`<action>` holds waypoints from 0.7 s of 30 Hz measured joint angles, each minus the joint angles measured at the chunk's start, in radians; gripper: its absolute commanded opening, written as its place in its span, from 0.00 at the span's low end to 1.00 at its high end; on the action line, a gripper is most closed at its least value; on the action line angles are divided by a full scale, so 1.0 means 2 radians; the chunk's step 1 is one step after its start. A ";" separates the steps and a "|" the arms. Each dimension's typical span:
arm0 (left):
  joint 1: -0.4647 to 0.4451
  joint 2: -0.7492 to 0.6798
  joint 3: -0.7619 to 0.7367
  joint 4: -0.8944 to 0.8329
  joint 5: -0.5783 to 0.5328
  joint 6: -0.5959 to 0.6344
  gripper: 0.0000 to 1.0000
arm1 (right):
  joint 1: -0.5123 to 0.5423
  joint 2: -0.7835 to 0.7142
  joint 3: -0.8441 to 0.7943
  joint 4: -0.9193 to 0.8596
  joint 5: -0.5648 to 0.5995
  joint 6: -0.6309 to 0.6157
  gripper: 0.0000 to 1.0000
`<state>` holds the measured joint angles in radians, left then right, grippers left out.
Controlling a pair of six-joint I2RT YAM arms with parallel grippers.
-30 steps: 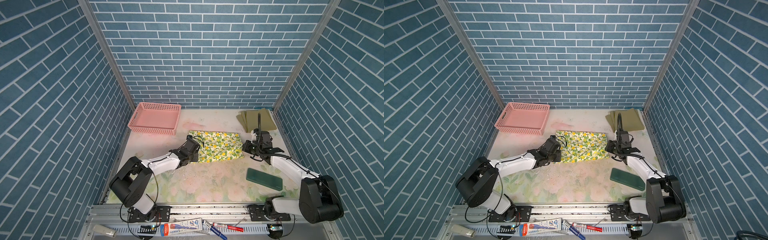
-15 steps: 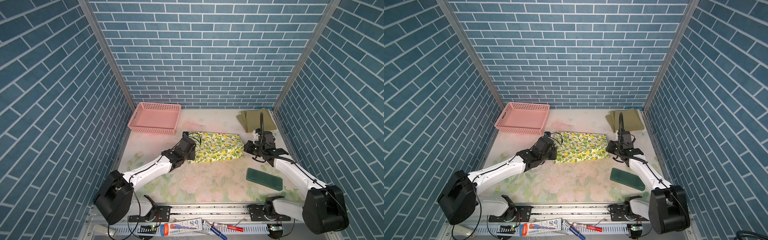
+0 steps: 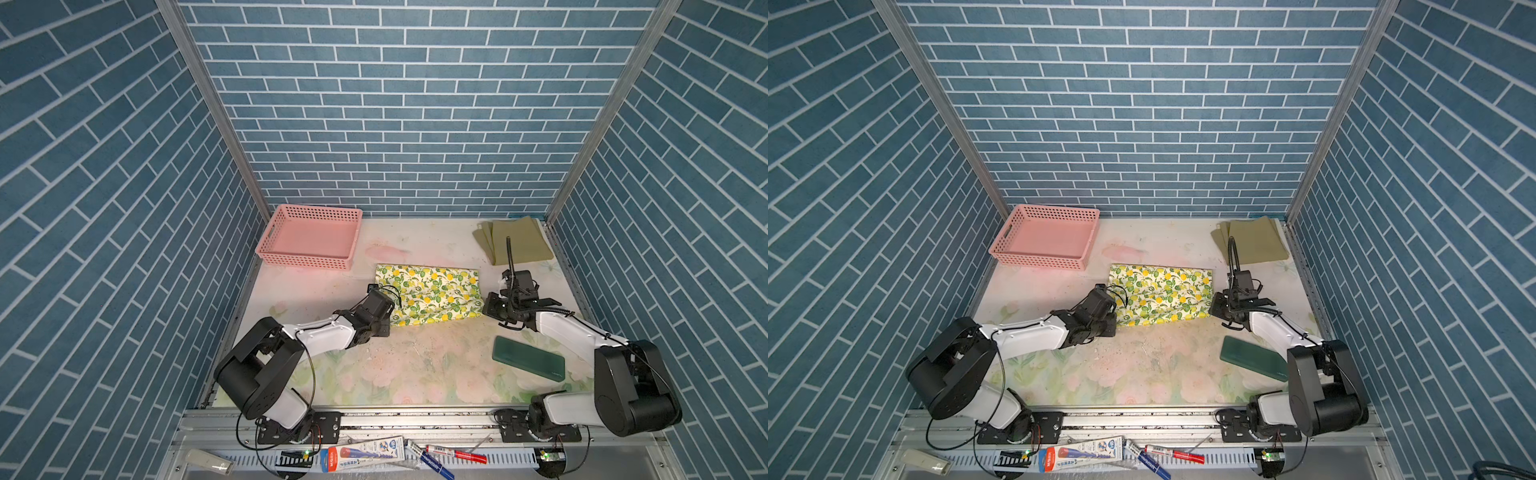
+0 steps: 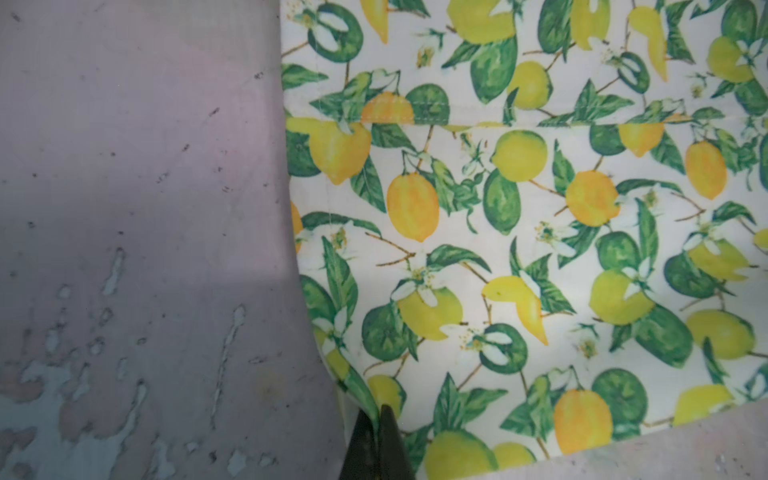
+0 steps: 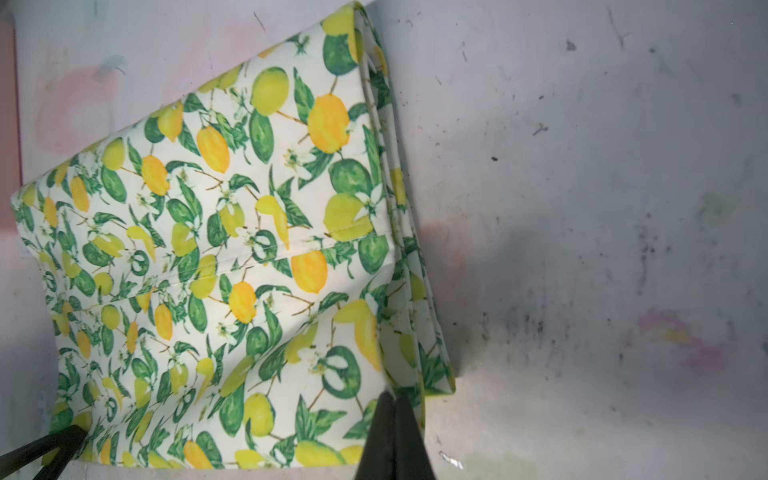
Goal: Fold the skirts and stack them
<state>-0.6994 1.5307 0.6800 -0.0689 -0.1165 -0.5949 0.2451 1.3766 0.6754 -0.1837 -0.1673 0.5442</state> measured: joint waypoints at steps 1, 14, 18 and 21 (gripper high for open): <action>0.000 -0.001 0.000 0.002 0.001 0.000 0.00 | 0.000 0.005 0.003 0.000 0.003 -0.001 0.00; -0.001 -0.017 0.041 -0.012 -0.006 0.008 0.00 | -0.002 0.061 0.097 -0.002 0.041 -0.028 0.00; -0.001 -0.018 0.031 -0.008 -0.005 0.007 0.00 | -0.002 0.058 0.084 0.004 0.041 -0.028 0.00; -0.002 -0.017 0.019 -0.003 -0.004 0.004 0.00 | -0.002 0.055 0.059 0.006 0.039 -0.027 0.00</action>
<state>-0.7029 1.4960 0.7189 -0.0750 -0.1253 -0.5877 0.2401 1.4864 0.7933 -0.1715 -0.0898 0.4904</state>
